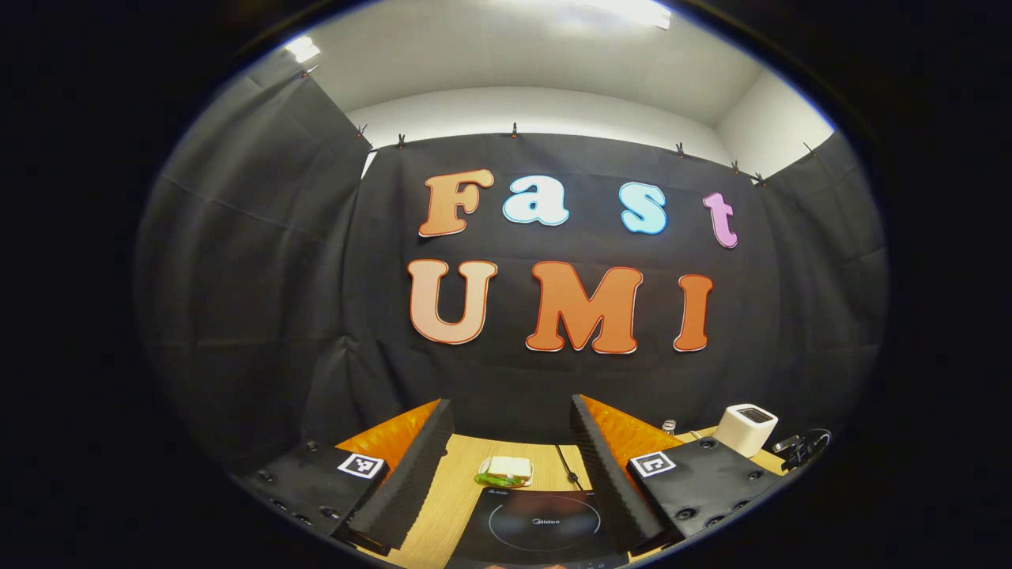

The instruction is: First push the handle of the pot to place it horizontally, then grasp the pot with both hands and set it on the induction cooktop.

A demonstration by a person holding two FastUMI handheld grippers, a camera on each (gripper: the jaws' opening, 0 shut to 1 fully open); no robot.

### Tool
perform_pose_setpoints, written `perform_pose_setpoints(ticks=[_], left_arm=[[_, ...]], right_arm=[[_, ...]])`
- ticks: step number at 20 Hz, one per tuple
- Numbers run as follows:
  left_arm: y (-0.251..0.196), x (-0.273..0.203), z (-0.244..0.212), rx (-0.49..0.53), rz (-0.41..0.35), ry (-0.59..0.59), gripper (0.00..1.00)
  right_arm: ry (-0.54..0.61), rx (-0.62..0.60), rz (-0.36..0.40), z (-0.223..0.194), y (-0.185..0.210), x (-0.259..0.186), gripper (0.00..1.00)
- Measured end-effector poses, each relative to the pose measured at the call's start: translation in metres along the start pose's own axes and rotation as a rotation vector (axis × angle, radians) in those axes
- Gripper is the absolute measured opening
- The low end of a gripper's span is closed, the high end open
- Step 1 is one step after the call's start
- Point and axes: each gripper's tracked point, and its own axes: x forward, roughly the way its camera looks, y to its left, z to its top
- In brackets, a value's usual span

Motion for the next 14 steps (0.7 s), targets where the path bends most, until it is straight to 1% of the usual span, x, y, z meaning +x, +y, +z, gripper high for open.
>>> perform_pose_setpoints(ticks=[4, 7, 10, 14], left_arm=[[-0.003, 0.006, -0.007, 0.008, -0.001, 0.011, 0.96], [-0.001, 0.011, -0.014, 0.006, 0.004, 0.023, 0.96], [0.0, 0.018, -0.02, 0.003, 0.013, 0.034, 0.97], [-0.008, 0.025, -0.028, -0.005, 0.005, 0.052, 0.97]], right_arm=[[0.001, 0.022, -0.046, 0.012, -0.022, 0.007, 0.0], [-0.011, 0.062, -0.108, 0.019, -0.052, 0.012, 0.0], [-0.024, 0.134, -0.124, 0.029, -0.072, 0.015, 0.0], [-0.055, 0.18, -0.152, 0.046, -0.09, 0.012, 0.0]])
